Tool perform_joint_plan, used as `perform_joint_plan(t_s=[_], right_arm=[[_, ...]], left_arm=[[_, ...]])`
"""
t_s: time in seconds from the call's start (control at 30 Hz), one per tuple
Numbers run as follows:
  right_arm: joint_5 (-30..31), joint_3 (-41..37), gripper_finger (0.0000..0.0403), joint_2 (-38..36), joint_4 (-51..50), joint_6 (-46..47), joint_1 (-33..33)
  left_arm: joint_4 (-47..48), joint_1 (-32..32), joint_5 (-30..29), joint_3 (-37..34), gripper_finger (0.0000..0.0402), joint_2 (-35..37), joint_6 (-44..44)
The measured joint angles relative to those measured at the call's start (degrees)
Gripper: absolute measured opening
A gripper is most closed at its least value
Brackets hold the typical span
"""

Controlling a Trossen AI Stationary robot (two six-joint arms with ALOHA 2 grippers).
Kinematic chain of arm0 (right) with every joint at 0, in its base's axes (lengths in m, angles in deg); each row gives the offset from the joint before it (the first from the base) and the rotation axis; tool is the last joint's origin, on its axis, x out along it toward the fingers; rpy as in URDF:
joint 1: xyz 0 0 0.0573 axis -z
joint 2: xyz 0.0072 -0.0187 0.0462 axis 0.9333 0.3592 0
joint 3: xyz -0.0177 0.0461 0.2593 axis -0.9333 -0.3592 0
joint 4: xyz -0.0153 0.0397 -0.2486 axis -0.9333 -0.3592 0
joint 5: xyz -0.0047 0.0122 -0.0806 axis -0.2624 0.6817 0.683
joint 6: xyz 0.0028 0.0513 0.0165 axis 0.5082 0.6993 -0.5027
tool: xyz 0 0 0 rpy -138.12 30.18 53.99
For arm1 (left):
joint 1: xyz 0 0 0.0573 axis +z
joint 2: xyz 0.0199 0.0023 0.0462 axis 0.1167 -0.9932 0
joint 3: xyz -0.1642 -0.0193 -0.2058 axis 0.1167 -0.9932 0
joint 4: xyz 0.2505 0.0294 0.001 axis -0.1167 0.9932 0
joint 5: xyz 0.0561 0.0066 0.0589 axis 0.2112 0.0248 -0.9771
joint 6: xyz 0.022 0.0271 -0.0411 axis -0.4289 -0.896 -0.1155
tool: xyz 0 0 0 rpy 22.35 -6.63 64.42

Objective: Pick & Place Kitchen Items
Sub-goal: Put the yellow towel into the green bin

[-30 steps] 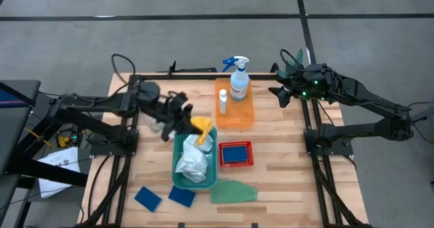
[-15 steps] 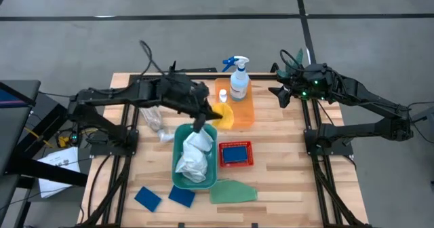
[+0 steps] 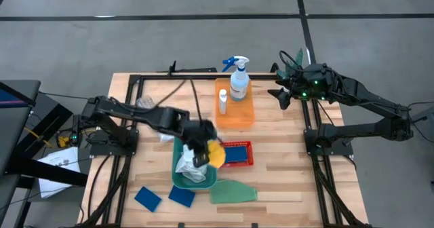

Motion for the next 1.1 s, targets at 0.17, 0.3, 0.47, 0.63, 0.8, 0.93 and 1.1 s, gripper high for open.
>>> perform_joint_plan(t_s=[0.17, 0.3, 0.47, 0.63, 0.8, 0.93, 1.1], right_arm=[[0.0, 0.0, 0.0285, 0.0, 0.0, 0.1, 0.0], [-0.1, 0.0, 0.0285, 0.0, -0.5, 0.1, 0.0], [-0.1, 0.0, 0.0285, 0.0, -1.1, 0.1, 0.0], [-0.1, 0.0, 0.0285, 0.0, -1.1, 0.1, 0.0], [-0.1, 0.0, 0.0285, 0.0, -1.0, 0.0, 0.0], [-0.1, 0.0, 0.0285, 0.0, -1.0, -0.4, 0.0], [0.0, 0.0, 0.0285, 0.0, -1.0, -0.5, 0.0]], left_arm=[[2.1, -1.9, 0.3, -2.9, 0.0004, -2.0, 1.3], [1.4, -2.2, 1.5, -6.8, 0.0004, -1.9, 2.5], [-1.4, -2.2, 3.2, -11.5, 0.0004, -1.8, 2.9], [-3.9, -2.1, 4.0, -15.1, 0.0004, -1.8, 2.9], [-4.7, -1.8, 4.0, -17.5, 0.0004, -1.7, 2.9], [-8.2, -1.8, 5.5, -21.3, 0.0004, -1.7, 2.8], [-10.2, -1.8, 6.0, -24.5, 0.0004, -1.7, 2.7]])
